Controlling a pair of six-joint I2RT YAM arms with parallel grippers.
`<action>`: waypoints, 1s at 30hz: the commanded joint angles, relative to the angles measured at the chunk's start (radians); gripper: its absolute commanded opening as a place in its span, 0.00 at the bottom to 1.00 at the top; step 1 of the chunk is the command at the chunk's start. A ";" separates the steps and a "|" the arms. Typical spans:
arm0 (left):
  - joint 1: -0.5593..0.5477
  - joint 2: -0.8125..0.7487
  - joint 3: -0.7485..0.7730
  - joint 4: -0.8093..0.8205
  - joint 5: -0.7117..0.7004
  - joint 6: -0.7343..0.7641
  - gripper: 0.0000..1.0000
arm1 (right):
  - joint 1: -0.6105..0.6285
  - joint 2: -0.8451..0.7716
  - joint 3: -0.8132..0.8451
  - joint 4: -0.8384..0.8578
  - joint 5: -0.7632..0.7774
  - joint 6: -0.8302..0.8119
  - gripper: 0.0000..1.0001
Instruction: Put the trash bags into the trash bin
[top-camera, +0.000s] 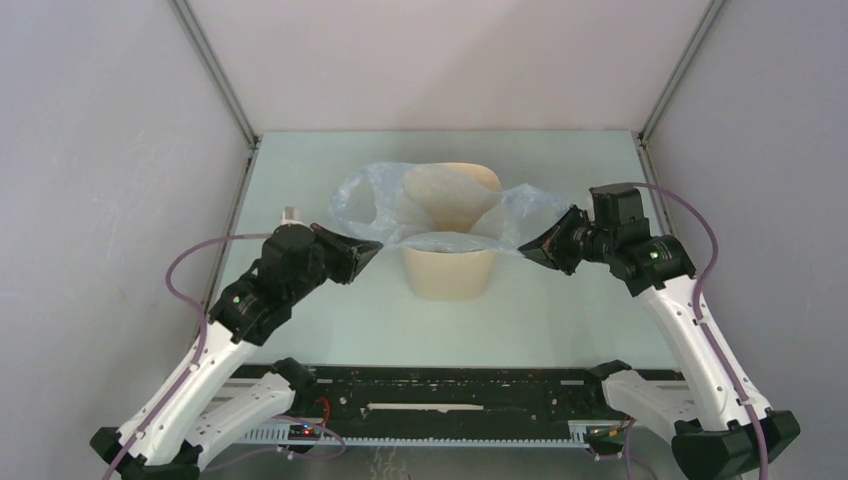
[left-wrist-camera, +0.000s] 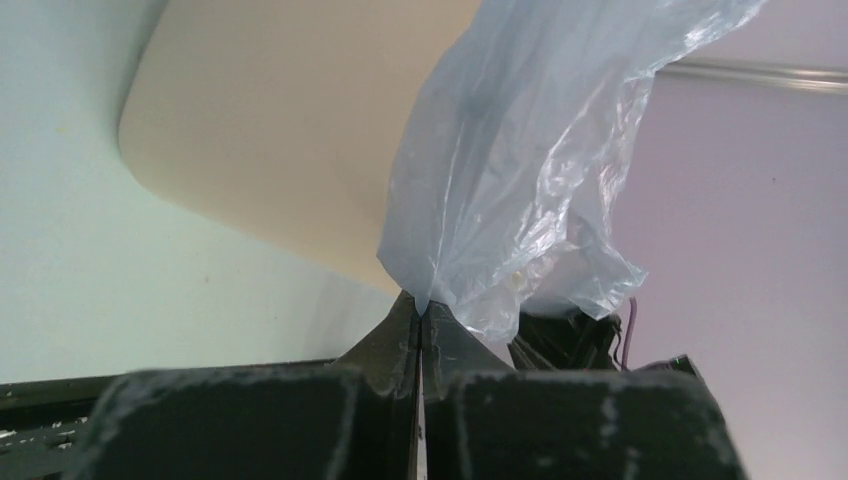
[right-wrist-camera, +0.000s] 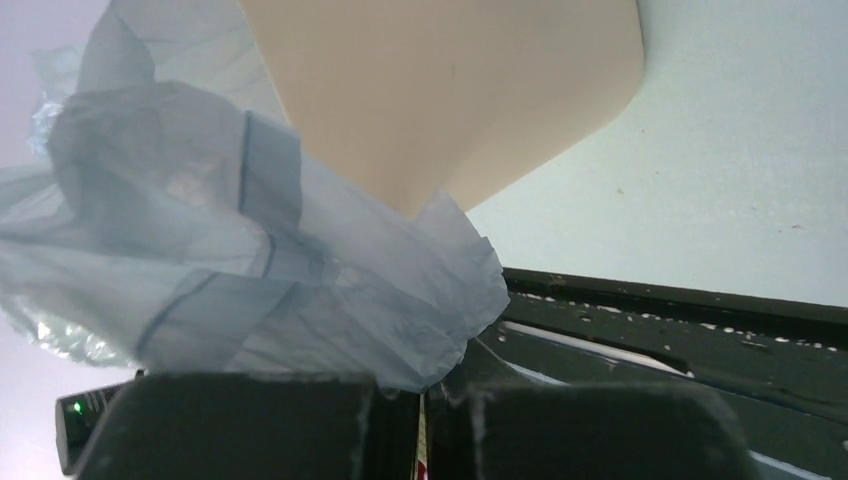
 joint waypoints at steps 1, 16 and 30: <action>0.003 -0.044 -0.072 0.045 0.113 0.035 0.00 | -0.032 -0.010 -0.020 -0.011 -0.132 -0.176 0.00; 0.061 -0.017 -0.195 0.093 0.152 0.064 0.00 | -0.099 0.058 -0.099 0.045 -0.125 -0.336 0.00; 0.108 0.143 -0.019 -0.043 0.094 0.510 0.51 | -0.093 0.123 -0.040 0.053 -0.066 -0.639 0.54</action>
